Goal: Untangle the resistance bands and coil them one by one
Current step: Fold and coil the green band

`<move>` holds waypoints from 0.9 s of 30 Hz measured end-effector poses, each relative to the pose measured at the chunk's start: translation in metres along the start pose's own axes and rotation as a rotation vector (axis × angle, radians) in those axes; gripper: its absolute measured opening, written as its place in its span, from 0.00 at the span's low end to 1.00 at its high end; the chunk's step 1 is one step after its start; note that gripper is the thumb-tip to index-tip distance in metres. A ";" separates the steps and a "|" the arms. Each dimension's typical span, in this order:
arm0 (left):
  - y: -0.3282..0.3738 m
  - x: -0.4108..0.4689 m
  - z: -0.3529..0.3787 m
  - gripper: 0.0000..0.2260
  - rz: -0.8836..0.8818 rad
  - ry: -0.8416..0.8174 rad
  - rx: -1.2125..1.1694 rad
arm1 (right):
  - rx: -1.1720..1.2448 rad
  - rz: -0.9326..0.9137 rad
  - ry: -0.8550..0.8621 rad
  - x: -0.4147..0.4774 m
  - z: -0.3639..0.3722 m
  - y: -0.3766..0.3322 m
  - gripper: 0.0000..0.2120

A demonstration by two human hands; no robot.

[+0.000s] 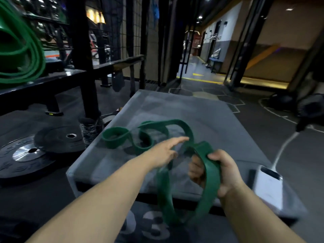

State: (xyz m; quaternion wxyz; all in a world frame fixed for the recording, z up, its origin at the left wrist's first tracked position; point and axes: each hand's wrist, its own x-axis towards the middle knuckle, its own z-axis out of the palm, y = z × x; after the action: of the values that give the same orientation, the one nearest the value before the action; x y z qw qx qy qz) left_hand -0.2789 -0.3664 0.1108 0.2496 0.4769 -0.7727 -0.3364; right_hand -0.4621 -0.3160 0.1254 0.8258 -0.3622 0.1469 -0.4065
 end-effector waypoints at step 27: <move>0.074 -0.041 0.058 0.11 -0.092 0.208 -0.275 | -0.162 -0.510 0.215 -0.057 -0.016 -0.066 0.15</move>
State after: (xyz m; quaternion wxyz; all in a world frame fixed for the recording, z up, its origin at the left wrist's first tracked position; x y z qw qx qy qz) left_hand -0.3445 -0.2891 0.1267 0.3754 0.5054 -0.6669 -0.3987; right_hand -0.5432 -0.3063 0.1585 0.6451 -0.4070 0.1696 -0.6240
